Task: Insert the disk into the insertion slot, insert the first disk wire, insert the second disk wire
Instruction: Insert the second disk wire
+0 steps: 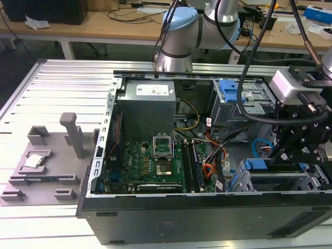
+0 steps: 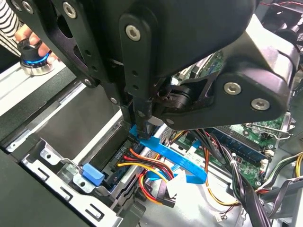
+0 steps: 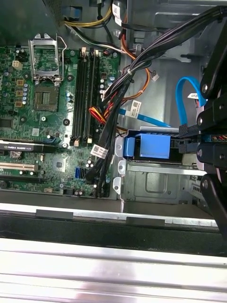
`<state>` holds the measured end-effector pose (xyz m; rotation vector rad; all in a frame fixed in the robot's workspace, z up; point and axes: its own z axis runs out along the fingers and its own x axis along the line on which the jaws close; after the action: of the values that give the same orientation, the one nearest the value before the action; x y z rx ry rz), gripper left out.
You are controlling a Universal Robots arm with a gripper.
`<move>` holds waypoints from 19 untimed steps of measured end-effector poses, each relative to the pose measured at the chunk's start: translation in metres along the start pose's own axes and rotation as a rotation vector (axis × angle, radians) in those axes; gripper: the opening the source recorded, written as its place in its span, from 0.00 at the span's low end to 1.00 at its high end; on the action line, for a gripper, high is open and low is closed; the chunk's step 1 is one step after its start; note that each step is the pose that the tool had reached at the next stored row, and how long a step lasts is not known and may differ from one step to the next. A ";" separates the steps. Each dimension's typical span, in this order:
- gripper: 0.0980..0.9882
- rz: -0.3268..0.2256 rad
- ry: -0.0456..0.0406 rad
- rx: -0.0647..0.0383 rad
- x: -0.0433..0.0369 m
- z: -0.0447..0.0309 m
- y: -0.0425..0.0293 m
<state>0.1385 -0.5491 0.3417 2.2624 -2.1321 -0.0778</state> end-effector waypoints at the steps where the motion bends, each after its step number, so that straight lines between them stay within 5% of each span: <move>1: 0.07 0.000 -0.0004 0.000 0.0000 -0.0003 0.0000; 5: 0.07 -0.001 -0.0196 0.001 0.0000 -0.0010 0.0000; 19: 0.07 0.000 -0.0204 0.001 0.0061 0.0035 0.0002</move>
<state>0.1385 -0.5552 0.3382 2.2725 -2.1420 -0.1001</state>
